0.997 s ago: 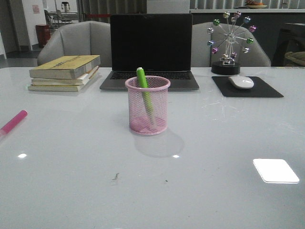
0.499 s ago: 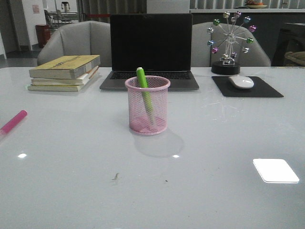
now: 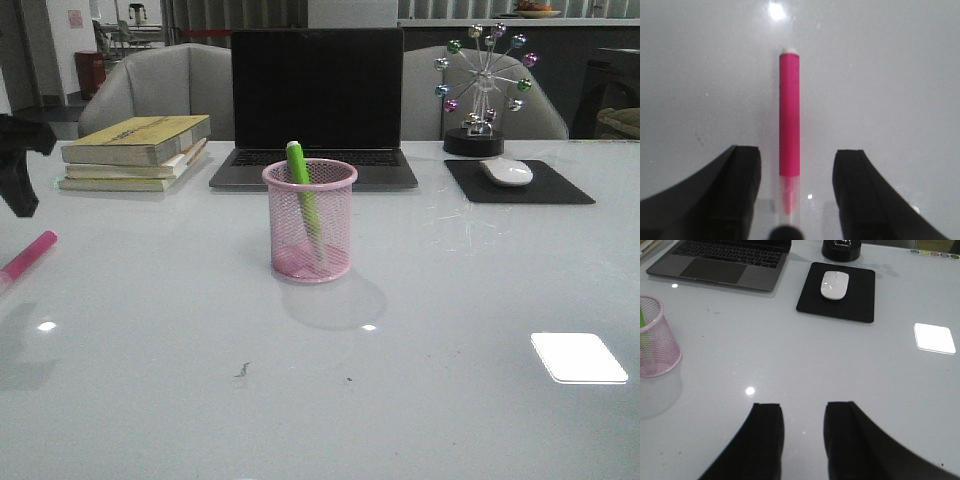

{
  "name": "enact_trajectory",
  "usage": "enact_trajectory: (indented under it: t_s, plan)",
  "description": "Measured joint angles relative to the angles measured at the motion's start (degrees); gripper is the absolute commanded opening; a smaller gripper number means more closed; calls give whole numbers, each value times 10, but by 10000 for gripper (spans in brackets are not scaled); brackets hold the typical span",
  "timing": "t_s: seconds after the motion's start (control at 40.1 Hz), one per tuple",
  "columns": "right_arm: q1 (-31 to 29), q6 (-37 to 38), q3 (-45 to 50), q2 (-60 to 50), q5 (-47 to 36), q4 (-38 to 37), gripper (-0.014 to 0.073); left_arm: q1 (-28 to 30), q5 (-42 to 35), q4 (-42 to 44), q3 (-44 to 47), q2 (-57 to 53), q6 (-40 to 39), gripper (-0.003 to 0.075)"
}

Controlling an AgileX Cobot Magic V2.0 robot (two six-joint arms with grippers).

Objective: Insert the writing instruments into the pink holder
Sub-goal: 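Lower the left gripper onto the pink marker and close on it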

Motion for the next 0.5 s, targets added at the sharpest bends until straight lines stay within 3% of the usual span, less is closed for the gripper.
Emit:
enact_trajectory:
  t_s: [0.499]
  plan:
    - [0, 0, 0, 0, 21, 0, 337, 0, 3, 6, -10, 84, 1, 400]
